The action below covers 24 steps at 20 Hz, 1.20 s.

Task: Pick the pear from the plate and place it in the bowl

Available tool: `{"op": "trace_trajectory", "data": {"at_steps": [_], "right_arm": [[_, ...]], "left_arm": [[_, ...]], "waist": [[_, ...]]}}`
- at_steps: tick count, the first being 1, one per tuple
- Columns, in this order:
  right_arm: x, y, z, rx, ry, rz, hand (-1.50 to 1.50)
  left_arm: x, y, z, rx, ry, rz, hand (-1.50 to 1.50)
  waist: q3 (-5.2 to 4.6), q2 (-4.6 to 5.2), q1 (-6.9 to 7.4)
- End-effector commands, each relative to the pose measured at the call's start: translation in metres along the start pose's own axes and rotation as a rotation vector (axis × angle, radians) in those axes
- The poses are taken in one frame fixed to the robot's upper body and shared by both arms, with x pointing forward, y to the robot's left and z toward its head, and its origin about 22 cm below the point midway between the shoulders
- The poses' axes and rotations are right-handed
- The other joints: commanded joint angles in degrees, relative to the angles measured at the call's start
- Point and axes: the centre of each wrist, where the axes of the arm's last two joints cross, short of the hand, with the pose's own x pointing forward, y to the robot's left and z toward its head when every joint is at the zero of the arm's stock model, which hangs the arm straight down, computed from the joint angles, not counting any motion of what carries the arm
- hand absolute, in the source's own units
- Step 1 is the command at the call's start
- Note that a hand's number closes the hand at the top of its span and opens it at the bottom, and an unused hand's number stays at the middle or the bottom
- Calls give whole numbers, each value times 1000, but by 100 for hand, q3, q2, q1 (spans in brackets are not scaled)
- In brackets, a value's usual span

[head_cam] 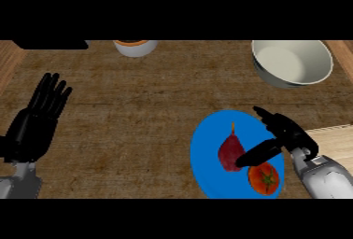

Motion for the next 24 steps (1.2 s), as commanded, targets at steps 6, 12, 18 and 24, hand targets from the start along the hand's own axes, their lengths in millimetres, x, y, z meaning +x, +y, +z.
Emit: {"op": "trace_trajectory", "data": {"at_steps": [6,12,18,24], "right_arm": [[3,23,-19,44,86,35,-150],[-1,24,-25,54,95,31,-150],[2,31,-41,84,62,167,150],[17,40,-53,39,-1,241,150]], "left_arm": [[4,-13,-14,7,-5,-2,0],[10,4,-15,-7,16,2,0],[-4,-14,2,4,7,2,0],[-13,-1,-3,0,6,-19,0]], "waist": [[1,3,0],[1,3,-7],[2,1,26],[1,9,17]]}}
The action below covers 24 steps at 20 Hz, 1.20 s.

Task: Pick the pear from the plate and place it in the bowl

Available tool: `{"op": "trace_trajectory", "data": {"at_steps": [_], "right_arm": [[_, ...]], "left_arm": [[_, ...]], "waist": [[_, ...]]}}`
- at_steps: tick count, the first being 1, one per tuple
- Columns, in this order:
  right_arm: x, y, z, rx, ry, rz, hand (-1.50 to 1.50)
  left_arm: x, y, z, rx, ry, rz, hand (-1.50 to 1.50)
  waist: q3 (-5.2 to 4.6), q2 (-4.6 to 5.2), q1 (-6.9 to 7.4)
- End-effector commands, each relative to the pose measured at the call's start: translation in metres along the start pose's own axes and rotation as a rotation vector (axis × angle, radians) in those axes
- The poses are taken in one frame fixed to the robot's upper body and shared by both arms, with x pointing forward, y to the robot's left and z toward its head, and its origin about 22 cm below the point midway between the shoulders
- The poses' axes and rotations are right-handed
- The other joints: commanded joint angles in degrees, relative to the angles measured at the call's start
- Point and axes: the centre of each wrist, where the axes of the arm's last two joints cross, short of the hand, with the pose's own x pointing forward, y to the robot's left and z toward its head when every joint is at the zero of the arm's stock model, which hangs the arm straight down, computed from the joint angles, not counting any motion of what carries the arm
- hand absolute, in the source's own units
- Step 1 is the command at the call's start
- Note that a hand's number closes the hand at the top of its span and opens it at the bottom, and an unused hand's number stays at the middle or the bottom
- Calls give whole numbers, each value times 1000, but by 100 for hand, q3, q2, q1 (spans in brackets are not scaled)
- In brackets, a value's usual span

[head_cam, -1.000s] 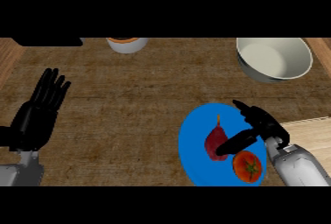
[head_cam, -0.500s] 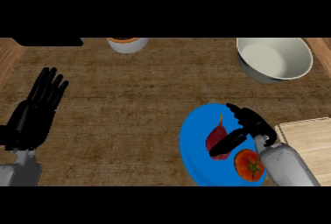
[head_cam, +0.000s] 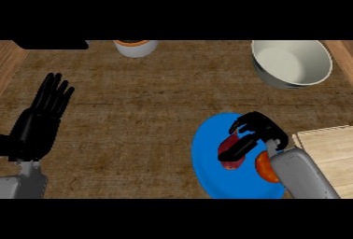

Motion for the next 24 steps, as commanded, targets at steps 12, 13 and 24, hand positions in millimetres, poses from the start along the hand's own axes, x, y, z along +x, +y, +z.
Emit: {"op": "trace_trajectory", "data": {"at_steps": [12,13,24], "right_arm": [[23,-16,45,98,-510,633,150],[27,-14,55,115,-591,699,150],[4,-157,147,-205,-1143,897,150]], "left_arm": [[-1,-8,-4,-14,12,10,0],[2,-9,-4,-18,12,11,0],[2,4,6,50,5,13,0]], "waist": [[52,-2,102],[75,-71,157],[97,31,-168]]}}
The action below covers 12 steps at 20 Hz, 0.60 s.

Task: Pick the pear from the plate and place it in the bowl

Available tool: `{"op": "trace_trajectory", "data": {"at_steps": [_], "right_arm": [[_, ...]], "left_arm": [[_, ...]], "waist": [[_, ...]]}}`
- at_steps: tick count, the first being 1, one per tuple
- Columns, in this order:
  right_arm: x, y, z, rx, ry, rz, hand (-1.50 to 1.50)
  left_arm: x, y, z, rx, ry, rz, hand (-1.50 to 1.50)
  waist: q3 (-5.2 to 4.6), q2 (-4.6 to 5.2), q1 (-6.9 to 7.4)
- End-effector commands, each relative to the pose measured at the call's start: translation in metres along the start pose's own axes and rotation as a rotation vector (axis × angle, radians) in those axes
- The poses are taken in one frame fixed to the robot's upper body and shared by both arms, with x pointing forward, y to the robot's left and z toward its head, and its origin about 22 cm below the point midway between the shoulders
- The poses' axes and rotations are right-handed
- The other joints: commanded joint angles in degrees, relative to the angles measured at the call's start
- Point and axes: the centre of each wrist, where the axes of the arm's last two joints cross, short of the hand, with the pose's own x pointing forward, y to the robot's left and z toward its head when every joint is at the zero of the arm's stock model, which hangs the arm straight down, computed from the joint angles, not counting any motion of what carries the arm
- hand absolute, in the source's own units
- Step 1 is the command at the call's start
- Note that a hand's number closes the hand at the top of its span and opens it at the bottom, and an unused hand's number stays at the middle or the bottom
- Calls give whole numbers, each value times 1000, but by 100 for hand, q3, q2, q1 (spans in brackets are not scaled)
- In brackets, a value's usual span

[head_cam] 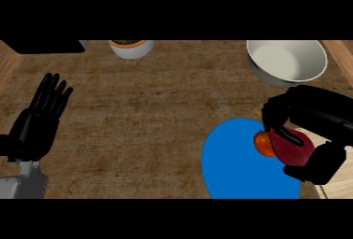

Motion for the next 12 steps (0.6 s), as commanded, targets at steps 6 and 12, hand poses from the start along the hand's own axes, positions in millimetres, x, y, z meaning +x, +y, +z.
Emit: {"op": "trace_trajectory", "data": {"at_steps": [6,12], "right_arm": [[-96,-56,134,-332,11,116,150],[-155,-58,149,-441,87,14,150]], "left_arm": [[8,9,11,-15,-19,-6,0],[13,-14,-5,-64,-7,2,0]], "waist": [[-26,64,96],[-51,102,360]]}}
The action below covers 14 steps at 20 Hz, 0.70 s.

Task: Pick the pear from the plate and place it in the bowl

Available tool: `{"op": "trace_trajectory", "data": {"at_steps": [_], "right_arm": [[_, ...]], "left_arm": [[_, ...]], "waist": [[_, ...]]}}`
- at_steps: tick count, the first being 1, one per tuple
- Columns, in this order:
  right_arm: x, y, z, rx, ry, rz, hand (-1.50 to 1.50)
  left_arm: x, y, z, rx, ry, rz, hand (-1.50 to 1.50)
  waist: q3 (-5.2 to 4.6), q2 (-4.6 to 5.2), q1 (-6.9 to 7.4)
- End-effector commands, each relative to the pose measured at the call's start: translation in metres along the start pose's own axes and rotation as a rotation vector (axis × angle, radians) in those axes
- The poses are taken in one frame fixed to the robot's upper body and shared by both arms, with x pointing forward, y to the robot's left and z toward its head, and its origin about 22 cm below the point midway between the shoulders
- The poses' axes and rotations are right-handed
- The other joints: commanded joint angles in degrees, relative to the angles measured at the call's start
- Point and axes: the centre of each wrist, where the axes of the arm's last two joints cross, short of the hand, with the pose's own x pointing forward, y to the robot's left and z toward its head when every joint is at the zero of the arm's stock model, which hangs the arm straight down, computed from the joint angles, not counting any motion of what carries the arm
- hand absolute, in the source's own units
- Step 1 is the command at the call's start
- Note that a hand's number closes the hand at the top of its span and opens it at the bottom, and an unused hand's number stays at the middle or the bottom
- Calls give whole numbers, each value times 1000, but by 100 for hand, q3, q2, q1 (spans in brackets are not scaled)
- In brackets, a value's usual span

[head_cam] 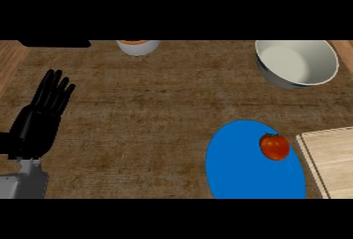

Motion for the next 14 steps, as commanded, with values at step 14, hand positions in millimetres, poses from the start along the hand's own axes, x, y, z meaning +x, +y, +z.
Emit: {"op": "trace_trajectory", "data": {"at_steps": [14], "right_arm": [[-60,12,-79,-162,93,-219,150]], "left_arm": [[-8,-21,-12,-60,-12,1,0]], "waist": [[-8,109,353]]}}
